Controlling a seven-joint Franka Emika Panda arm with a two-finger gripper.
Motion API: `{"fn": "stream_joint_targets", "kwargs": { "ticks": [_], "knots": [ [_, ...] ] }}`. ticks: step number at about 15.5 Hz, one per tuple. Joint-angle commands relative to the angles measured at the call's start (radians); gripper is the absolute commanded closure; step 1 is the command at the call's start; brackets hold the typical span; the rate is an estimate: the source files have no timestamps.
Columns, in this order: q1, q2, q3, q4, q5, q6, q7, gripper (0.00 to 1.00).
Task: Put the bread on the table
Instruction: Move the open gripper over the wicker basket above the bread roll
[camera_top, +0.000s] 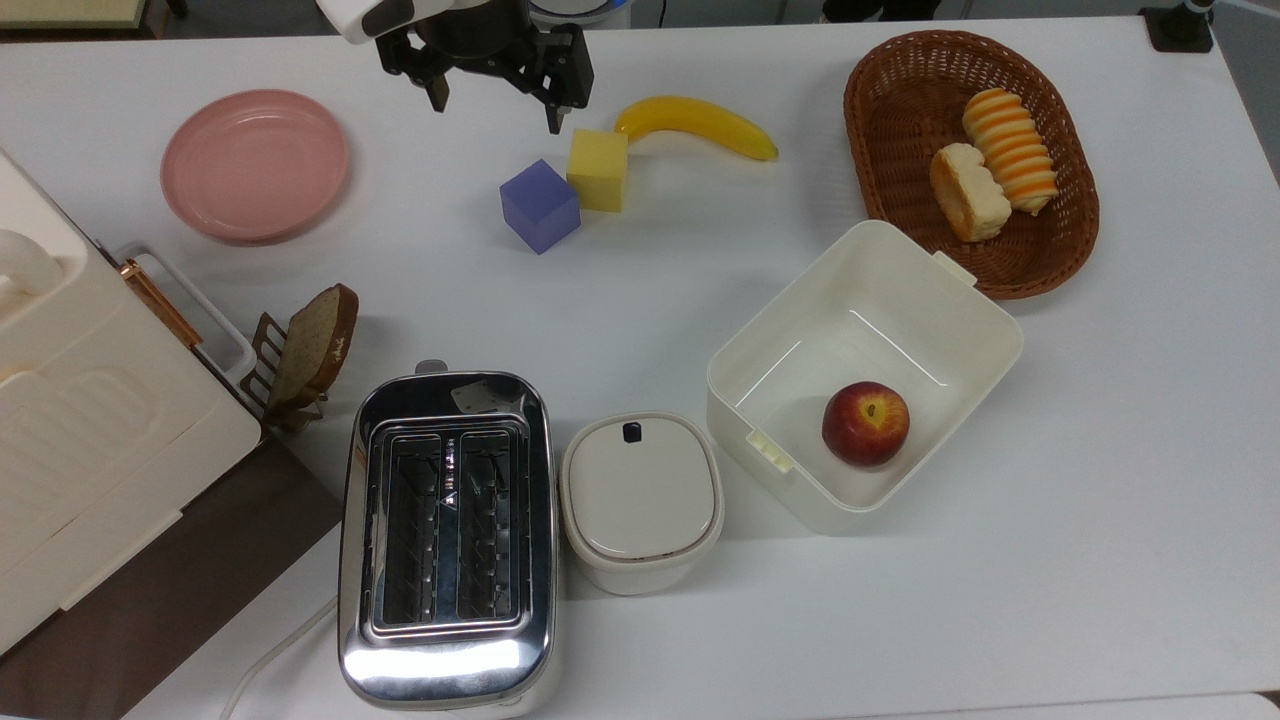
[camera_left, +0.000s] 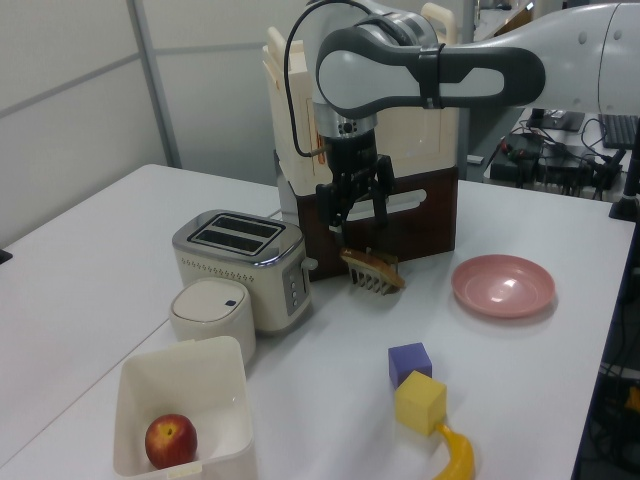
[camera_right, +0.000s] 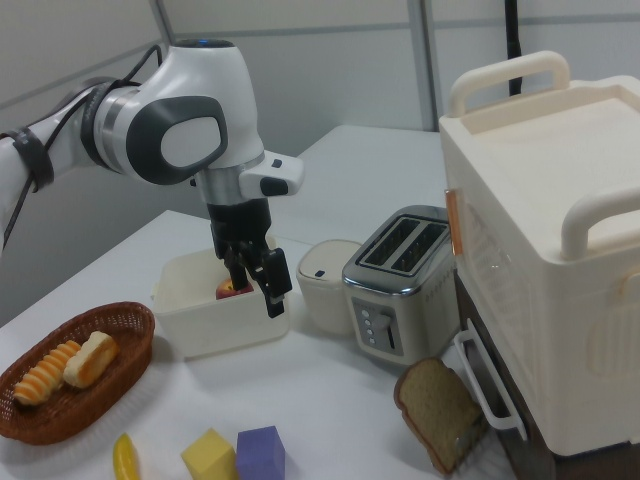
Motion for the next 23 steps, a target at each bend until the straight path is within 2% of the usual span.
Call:
{"fn": "stream_joint_targets", "kwargs": {
  "ticks": [1,8,10,11,12,13,18,21,23],
  "knots": [
    [0.001,-0.017,0.001,-0.028,0.003,0.024,-0.020,0.00],
    [0.009,-0.019,0.012,-0.019,0.005,0.032,-0.025,0.00],
    [0.042,-0.017,0.017,-0.019,0.005,0.033,-0.026,0.00],
    [0.081,-0.017,0.017,-0.019,0.005,0.036,-0.032,0.00],
    [0.160,-0.016,0.004,-0.020,0.001,0.039,-0.034,0.00],
    [0.209,-0.017,0.001,-0.025,0.003,0.036,-0.033,0.00],
    [0.418,-0.005,0.001,-0.066,0.012,0.036,-0.011,0.00],
    [0.512,0.026,0.003,-0.088,0.023,0.039,-0.010,0.00],
    [0.538,0.070,0.015,-0.088,0.037,0.061,0.025,0.00]
  ]
}}
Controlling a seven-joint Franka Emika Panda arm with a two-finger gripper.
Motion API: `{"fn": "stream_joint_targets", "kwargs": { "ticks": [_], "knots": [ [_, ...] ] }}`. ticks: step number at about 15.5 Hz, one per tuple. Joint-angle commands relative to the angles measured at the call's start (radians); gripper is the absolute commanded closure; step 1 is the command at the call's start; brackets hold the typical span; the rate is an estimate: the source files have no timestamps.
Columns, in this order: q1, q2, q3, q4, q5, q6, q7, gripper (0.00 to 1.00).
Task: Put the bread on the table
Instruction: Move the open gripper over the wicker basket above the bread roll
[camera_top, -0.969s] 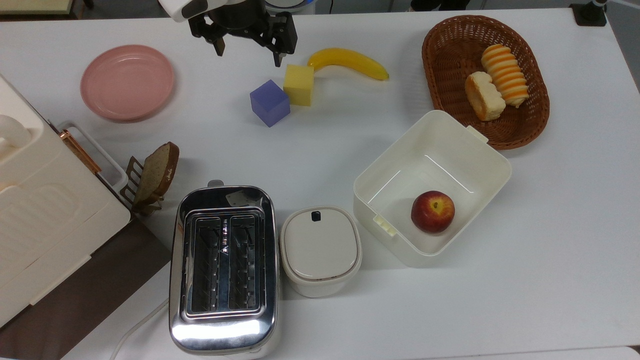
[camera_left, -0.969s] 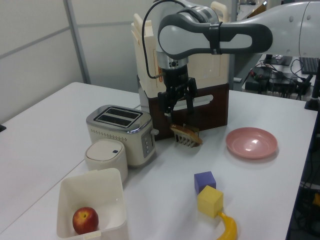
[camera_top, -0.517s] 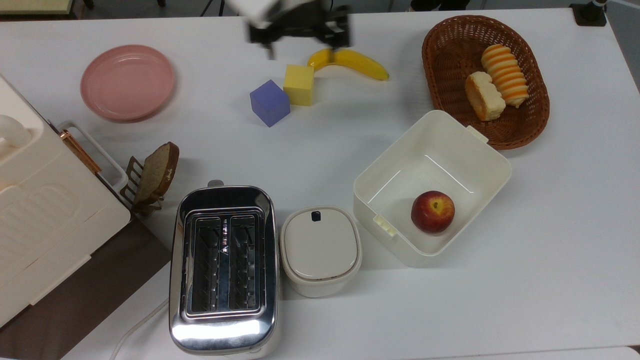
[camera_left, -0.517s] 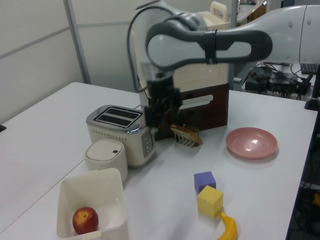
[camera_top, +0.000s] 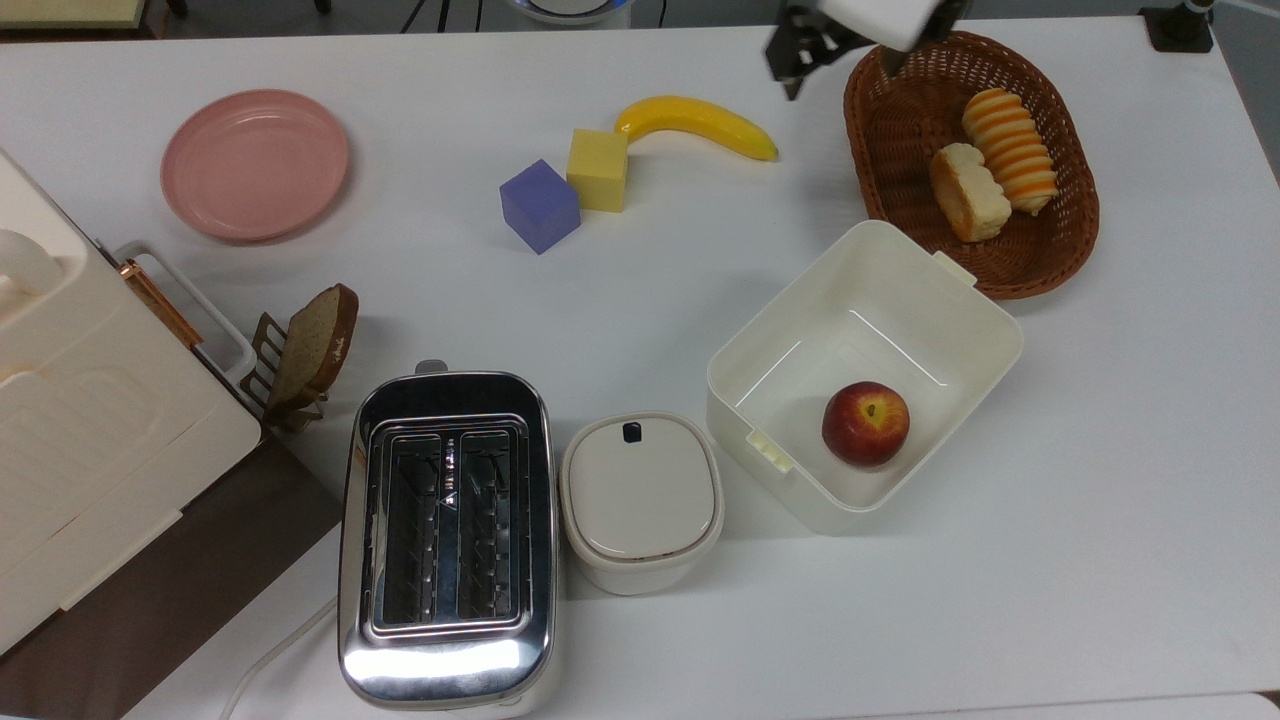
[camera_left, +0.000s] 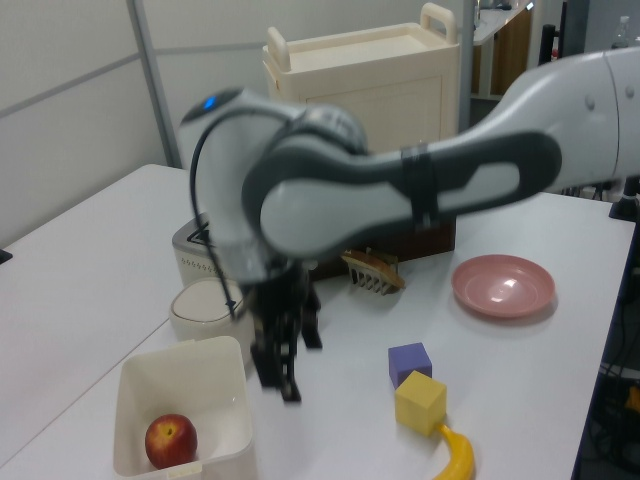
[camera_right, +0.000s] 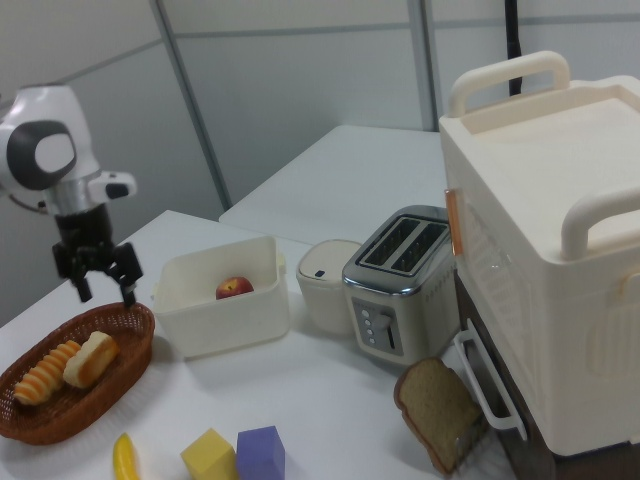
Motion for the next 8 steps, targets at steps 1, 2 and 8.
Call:
{"fn": "stream_joint_targets", "kwargs": {
  "ticks": [1,2,8],
  "knots": [
    [0.060,0.052,-0.007,-0.030,0.036,0.093,0.088,0.00],
    [0.081,0.060,0.001,-0.042,0.036,0.131,0.142,0.00],
    [0.225,0.193,0.005,-0.047,0.035,0.257,0.330,0.00]
  ]
}}
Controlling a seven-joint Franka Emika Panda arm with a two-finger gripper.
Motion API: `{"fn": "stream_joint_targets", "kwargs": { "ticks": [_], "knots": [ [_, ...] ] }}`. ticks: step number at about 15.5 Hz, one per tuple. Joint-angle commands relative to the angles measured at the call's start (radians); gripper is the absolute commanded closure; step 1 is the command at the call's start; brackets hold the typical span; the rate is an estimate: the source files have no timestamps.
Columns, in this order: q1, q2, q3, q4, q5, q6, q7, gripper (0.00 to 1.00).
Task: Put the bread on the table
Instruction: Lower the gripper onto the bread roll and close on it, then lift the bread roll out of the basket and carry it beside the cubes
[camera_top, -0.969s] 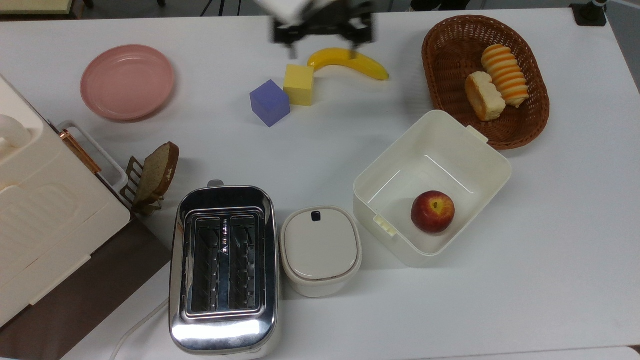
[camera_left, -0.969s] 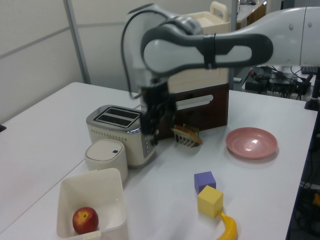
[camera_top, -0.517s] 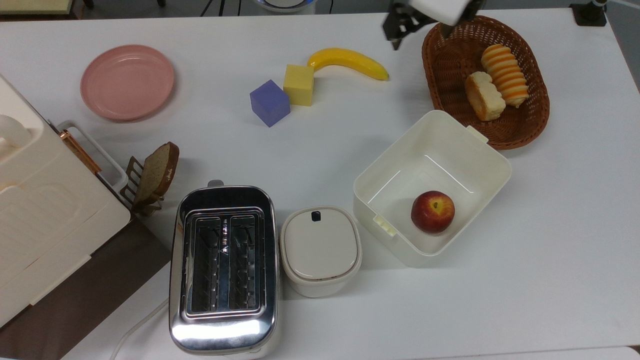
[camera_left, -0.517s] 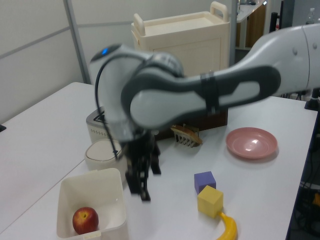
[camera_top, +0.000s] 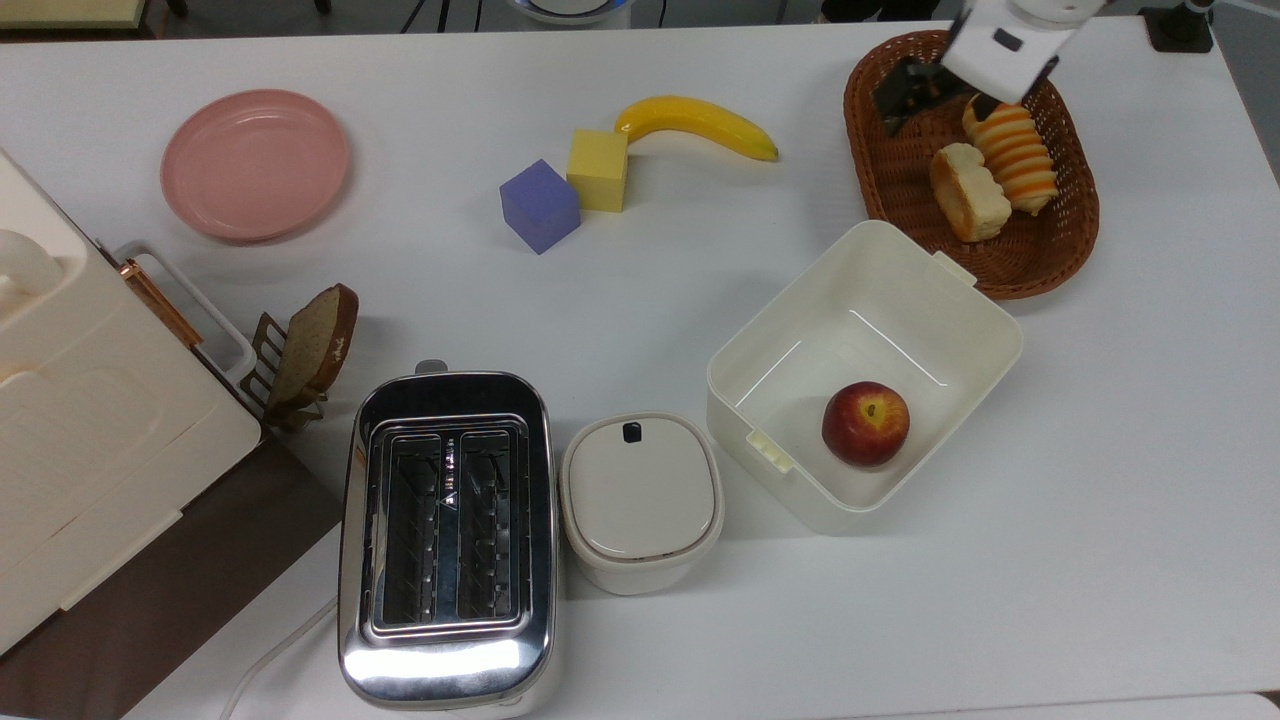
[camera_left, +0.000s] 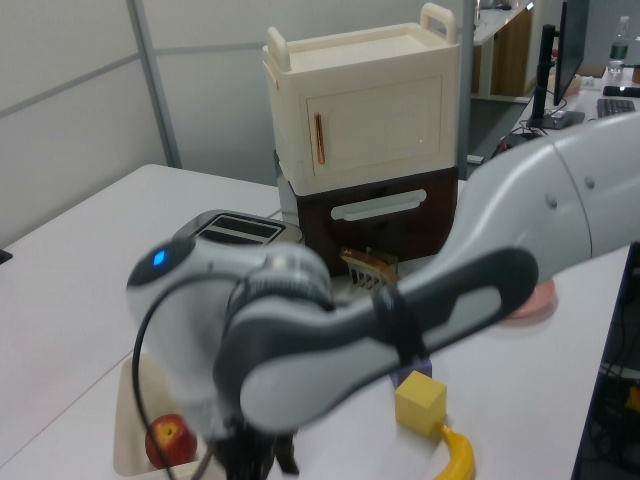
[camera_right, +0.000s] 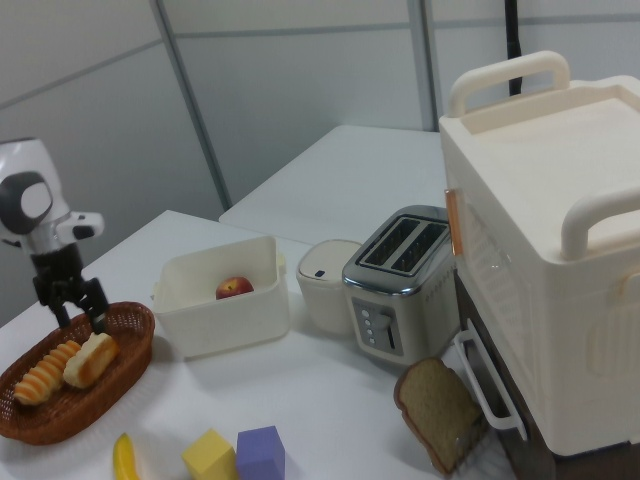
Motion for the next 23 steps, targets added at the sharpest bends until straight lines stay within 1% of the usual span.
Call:
{"fn": "stream_joint_targets", "kwargs": {
  "ticks": [1,4,5,6,7,8,9,10,11,12,13,14,16,17,19,20,21,22,23],
  "knots": [
    [0.074,0.085,-0.009,-0.017,0.014,0.099,0.083,0.00],
    [0.097,0.143,-0.009,-0.016,0.004,0.163,0.132,0.00],
    [0.098,0.151,-0.009,-0.016,0.003,0.180,0.146,0.03],
    [0.100,0.153,-0.009,-0.016,0.003,0.187,0.150,0.13],
    [0.101,0.151,-0.009,-0.013,0.003,0.187,0.153,0.26],
    [0.103,0.149,-0.009,-0.008,0.003,0.185,0.155,0.49],
    [0.101,0.148,-0.009,-0.003,0.003,0.184,0.156,0.65],
    [0.100,0.142,-0.009,-0.002,0.006,0.180,0.159,0.83],
    [0.092,0.131,-0.009,-0.002,0.006,0.173,0.159,0.95],
    [0.089,0.105,-0.015,-0.002,0.006,0.153,0.155,0.99],
    [0.078,0.070,-0.021,-0.002,0.007,0.110,0.149,0.99],
    [0.036,0.009,-0.015,-0.002,0.009,0.031,0.121,0.99],
    [-0.029,-0.071,-0.013,-0.005,0.015,-0.075,0.027,0.97],
    [-0.072,-0.096,-0.013,-0.003,0.017,-0.130,-0.035,0.97],
    [-0.148,-0.127,-0.023,-0.003,0.015,-0.223,-0.159,0.89],
    [-0.190,-0.130,-0.023,-0.008,0.011,-0.249,-0.208,0.79],
    [-0.242,-0.131,-0.023,-0.011,0.006,-0.261,-0.244,0.47],
    [-0.289,-0.130,-0.024,-0.014,0.003,-0.263,-0.259,0.00],
    [-0.334,-0.128,-0.024,-0.019,0.000,-0.263,-0.275,0.00]
  ]
}}
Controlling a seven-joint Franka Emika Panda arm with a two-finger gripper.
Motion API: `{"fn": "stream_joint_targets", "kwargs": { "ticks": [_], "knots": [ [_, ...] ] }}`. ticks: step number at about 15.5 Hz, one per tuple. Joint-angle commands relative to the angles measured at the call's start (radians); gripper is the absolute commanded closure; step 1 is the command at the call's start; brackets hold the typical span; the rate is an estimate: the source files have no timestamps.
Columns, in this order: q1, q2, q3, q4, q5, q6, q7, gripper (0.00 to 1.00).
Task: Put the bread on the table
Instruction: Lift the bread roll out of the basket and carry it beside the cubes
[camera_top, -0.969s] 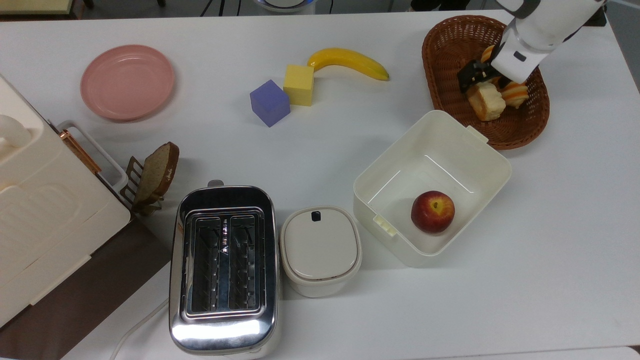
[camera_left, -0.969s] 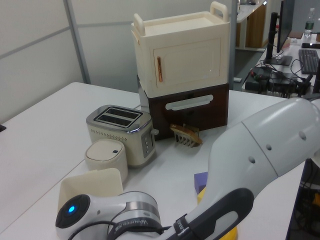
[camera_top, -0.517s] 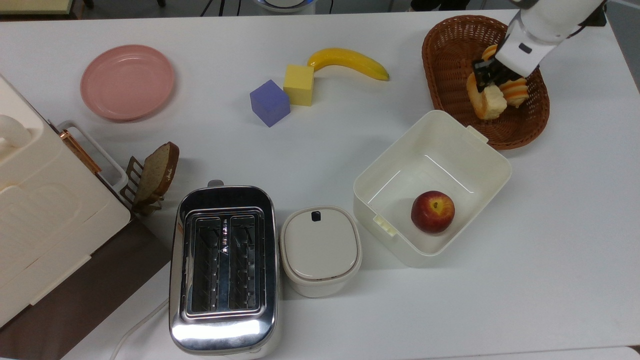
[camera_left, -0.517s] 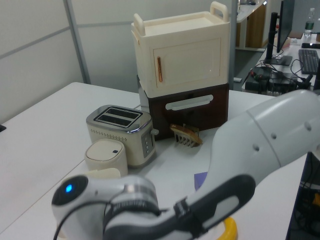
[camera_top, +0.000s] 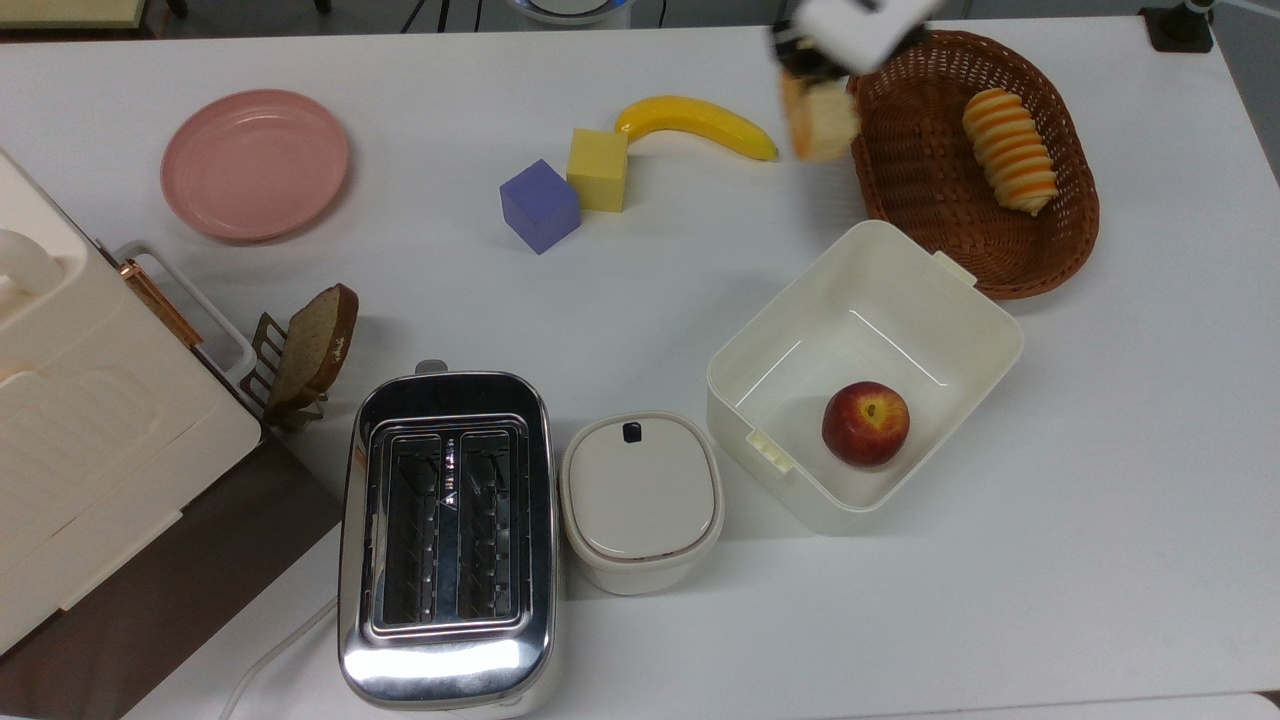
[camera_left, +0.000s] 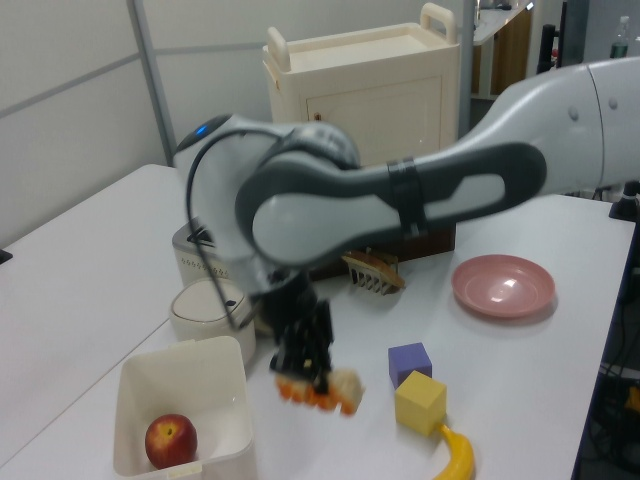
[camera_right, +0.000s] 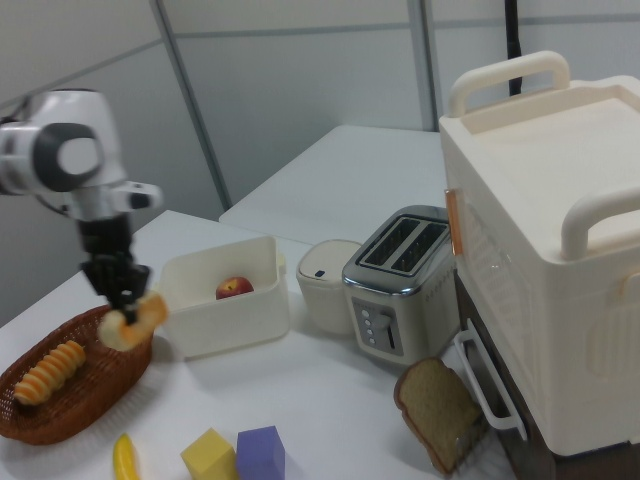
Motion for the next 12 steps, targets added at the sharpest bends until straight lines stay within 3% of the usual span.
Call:
{"fn": "stream_joint_targets", "kwargs": {
  "ticks": [1,8,12],
  "knots": [
    [-0.155,-0.007,0.001,-0.049,-0.004,-0.005,-0.111,0.00],
    [-0.413,-0.062,0.001,-0.030,-0.010,0.003,-0.308,0.00],
    [-0.505,-0.097,0.001,0.001,-0.021,0.017,-0.453,0.00]
  ]
}}
